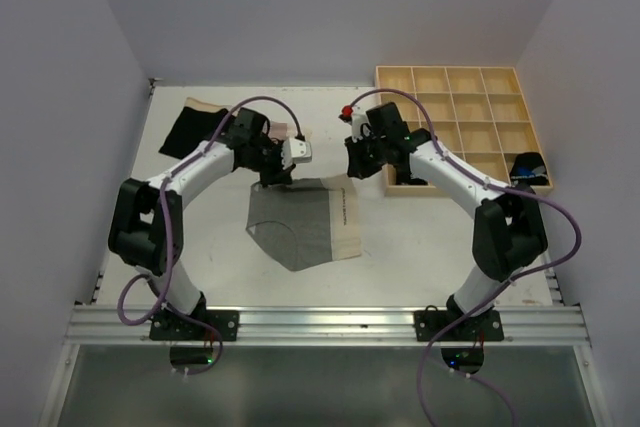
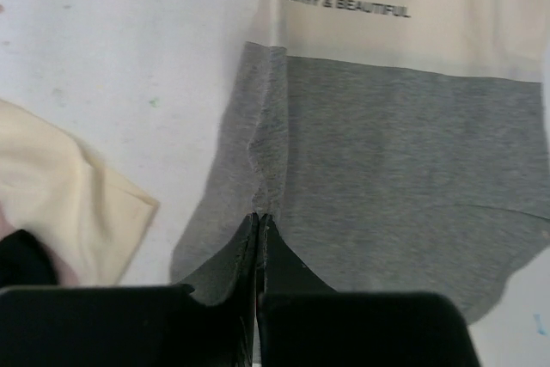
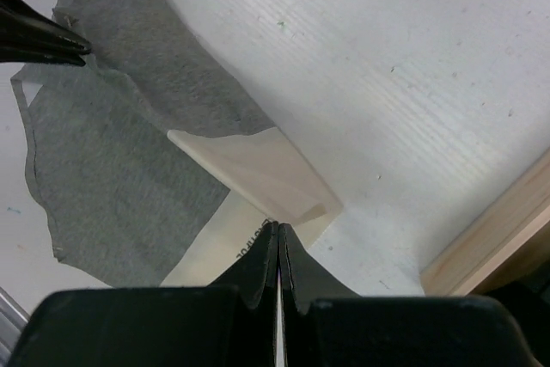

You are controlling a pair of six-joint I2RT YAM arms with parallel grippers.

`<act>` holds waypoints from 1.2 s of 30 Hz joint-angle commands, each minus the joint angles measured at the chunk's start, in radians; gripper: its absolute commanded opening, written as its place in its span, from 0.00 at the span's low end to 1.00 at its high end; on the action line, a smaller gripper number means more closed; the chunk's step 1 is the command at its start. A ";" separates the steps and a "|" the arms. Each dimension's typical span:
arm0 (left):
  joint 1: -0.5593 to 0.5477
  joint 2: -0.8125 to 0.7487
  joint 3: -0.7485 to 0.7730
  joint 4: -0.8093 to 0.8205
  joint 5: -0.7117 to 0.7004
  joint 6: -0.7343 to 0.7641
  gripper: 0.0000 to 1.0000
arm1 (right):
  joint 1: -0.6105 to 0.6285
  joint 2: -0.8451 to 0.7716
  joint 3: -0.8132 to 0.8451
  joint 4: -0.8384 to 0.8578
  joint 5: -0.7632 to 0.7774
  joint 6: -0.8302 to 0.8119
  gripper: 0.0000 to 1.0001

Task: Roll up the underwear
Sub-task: Fold the underwear

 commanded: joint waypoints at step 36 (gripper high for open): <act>-0.306 -0.196 -0.428 0.076 -0.001 -0.278 0.00 | 0.157 -0.236 -0.356 -0.066 0.138 0.099 0.10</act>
